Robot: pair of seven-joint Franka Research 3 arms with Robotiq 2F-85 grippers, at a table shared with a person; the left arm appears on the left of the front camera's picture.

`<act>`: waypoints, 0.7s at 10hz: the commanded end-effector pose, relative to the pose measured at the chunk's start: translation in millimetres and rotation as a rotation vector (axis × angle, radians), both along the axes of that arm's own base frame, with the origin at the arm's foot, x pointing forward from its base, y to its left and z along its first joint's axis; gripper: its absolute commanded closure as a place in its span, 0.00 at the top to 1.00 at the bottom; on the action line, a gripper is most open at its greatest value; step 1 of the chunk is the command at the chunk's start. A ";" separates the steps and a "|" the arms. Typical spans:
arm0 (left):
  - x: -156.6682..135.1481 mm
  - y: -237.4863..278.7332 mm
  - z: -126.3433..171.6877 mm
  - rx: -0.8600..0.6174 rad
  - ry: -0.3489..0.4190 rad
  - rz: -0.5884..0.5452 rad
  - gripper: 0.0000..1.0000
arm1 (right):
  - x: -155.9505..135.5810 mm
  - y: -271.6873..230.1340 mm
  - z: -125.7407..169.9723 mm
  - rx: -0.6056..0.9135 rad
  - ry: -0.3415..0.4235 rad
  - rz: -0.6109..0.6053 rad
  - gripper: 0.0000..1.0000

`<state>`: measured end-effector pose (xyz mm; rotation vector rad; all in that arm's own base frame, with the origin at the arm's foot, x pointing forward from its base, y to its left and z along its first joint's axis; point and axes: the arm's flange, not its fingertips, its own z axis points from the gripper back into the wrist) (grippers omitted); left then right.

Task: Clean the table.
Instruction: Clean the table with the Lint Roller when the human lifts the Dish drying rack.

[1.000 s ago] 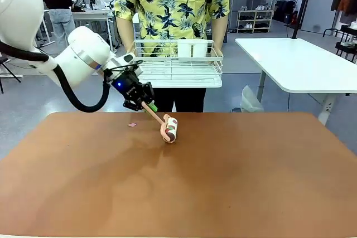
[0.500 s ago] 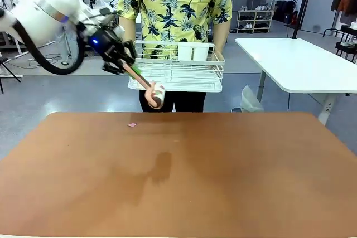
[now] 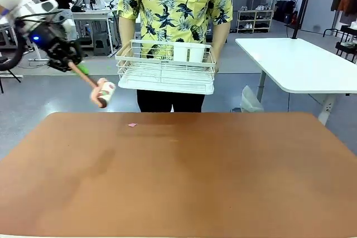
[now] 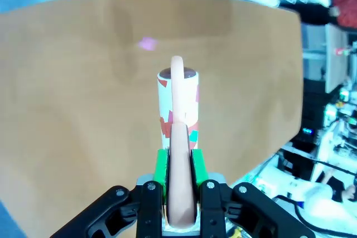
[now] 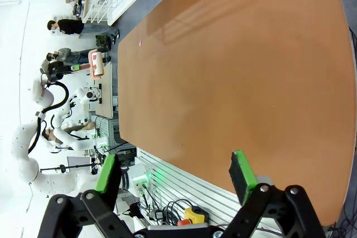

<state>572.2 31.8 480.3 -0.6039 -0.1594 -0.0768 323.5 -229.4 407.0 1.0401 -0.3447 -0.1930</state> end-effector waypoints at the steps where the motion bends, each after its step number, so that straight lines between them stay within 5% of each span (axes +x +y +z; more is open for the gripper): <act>1: 20.5 28.1 -10.9 0.018 0.013 -0.022 0.22 | -0.2 1.4 2.8 0.011 -0.011 -0.001 1.00; 7: 22.5 43.3 -25.2 0.015 0.019 0.007 0.22 | -0.2 1.4 2.8 0.011 -0.011 -0.001 1.00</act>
